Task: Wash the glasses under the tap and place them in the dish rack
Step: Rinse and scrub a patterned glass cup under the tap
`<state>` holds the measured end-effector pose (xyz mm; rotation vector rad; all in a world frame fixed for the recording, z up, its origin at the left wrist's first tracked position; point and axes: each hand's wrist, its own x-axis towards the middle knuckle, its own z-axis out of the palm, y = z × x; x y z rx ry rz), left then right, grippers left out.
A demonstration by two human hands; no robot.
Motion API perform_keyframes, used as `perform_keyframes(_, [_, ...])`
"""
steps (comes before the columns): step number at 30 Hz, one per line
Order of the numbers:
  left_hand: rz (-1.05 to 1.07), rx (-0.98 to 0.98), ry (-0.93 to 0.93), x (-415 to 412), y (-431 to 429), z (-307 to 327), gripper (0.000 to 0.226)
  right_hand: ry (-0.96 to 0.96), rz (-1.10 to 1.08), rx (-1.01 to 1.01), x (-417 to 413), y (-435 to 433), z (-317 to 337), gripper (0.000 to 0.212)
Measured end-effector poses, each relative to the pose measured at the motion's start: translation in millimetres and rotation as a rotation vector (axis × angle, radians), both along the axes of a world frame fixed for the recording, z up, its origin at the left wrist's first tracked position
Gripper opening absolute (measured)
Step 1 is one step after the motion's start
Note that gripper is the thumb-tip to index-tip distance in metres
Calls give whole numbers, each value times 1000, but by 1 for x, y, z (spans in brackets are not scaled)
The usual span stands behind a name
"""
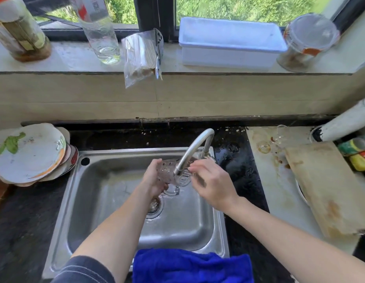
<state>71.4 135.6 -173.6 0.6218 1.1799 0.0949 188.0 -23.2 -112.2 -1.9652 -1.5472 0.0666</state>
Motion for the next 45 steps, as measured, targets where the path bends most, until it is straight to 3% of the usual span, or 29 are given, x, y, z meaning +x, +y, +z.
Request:
perform_keyframes(1, [3,-7,-30,2,3,-3,27,-47,66,-40,-2,-5,-2,26])
perform_keyframes(3, [-16,-24,-85,6,6,-7,28,-49,205,-307,-7,-3,-7,42])
perform_keyframes(6, [-57,21,-125,16,3,4,29,-86,215,-617,-16,18,-14,57])
perform_keyframes(10, [-86,174,-84,15,21,11,32,-94,277,-525,-19,20,-23,51])
perform_keyframes(13, [-59,246,-32,7,35,6,32,-145,339,-437,-18,10,-31,59])
perform_keyframes(17, [-28,233,-12,15,24,13,28,-151,171,-418,-33,36,-23,40])
perform_keyframes(19, [11,212,-5,9,30,12,40,-105,222,-403,-32,33,-23,61])
perform_keyframes(21, [35,193,6,-1,35,8,40,-130,319,-391,-23,21,-24,78])
perform_keyframes(26, [-28,177,38,7,18,8,30,-175,249,-477,-29,37,-15,51])
perform_keyframes(30, [-20,174,95,-5,35,8,31,-149,377,-372,-14,17,-23,72])
perform_keyframes(35, [-187,169,176,0,17,9,32,-249,281,-473,-28,36,-17,49])
perform_keyframes(39, [-228,165,269,-17,31,13,30,-215,450,-362,-16,13,-18,60])
perform_keyframes(45, [-374,24,125,-22,19,23,36,-291,384,-420,-22,40,-12,27])
